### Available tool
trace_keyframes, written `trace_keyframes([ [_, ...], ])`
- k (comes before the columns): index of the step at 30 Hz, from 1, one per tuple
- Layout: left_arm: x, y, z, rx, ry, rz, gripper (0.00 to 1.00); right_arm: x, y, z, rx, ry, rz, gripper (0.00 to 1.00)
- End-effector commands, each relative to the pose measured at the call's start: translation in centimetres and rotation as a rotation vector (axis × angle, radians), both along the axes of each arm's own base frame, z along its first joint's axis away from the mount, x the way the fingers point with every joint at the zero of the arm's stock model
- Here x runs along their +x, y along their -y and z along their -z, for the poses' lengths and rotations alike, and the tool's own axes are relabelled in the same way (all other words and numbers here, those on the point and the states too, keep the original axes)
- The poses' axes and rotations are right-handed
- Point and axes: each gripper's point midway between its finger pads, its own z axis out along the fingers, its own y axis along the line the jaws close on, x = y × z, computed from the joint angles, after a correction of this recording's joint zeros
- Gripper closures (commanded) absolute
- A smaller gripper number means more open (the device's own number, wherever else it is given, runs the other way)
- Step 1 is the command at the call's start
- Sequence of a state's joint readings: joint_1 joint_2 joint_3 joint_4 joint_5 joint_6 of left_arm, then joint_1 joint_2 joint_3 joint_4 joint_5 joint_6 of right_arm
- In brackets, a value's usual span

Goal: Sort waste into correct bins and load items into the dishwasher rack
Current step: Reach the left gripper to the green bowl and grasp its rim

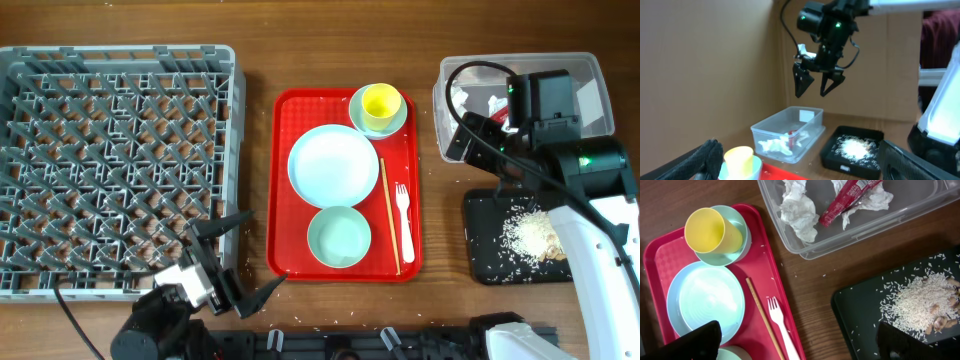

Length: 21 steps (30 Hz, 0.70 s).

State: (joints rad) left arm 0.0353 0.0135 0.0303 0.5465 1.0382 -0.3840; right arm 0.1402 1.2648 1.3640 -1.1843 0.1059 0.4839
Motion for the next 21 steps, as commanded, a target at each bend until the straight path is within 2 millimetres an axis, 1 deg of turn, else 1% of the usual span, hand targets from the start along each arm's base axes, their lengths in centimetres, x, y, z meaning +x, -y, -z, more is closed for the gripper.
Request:
trace_keyframes([
  [1,0.2,-0.2,-2.3,0.0,-0.05,-0.019,0.0,0.1,0.3,-0.5,-0.015,0.016,-0.003,0.0],
  [2,0.8,-0.4,-2.6,0.015,-0.07,-0.046,0.0,0.1,0.3,-0.5,-0.015,0.016,-0.003,0.0],
  [4,3.0,-1.3,-3.3,0.028,-0.173,-0.143,0.0,0.1,0.3,-0.5,-0.015,0.016,-0.003,0.0],
  [6,5.2,-2.4,-3.5,0.072,-0.286,-0.244,0.0,0.1,0.3,-0.5,-0.015,0.016,-0.003,0.0],
  [7,6.5,-3.1,-3.4,0.116,-0.374,-0.297,0.0,0.1,0.3,-0.5,-0.015,0.016,-0.003,0.0],
  [9,7.1,-3.2,-3.3,0.16,-0.513,-0.294,0.0,0.1,0.3,-0.5,-0.015,0.016,-0.003,0.0],
  [10,6.9,-2.8,-3.3,0.169,-0.604,-0.252,0.0,0.1,0.3,-0.5,-0.015,0.016,-0.003,0.0],
  [11,6.7,-2.4,-3.4,0.17,-0.644,-0.214,0.0,0.1,0.3,-0.5,-0.015,0.016,-0.003,0.0],
  [14,6.7,-1.2,-3.9,0.153,-0.679,-0.105,0.0,0.1,0.3,-0.5,-0.015,0.016,-0.003,0.0],
  [16,7.2,-1.2,-3.2,0.142,-0.74,-0.117,0.0,0.2,0.2,-0.5,-0.015,0.018,-0.003,0.0],
  [18,8.6,-1.9,-1.1,0.167,-0.827,-0.232,0.0,0.2,0.2,-0.5,-0.015,0.018,-0.003,0.0],
  [19,9.2,-2.4,0.2,0.195,-0.876,-0.317,0.0,0.2,0.2,-0.4,-0.015,0.018,-0.003,0.0],
  [21,9.8,-2.5,1.7,0.264,-0.934,-0.421,0.0,0.2,0.2,-0.4,-0.015,0.018,-0.003,0.0],
])
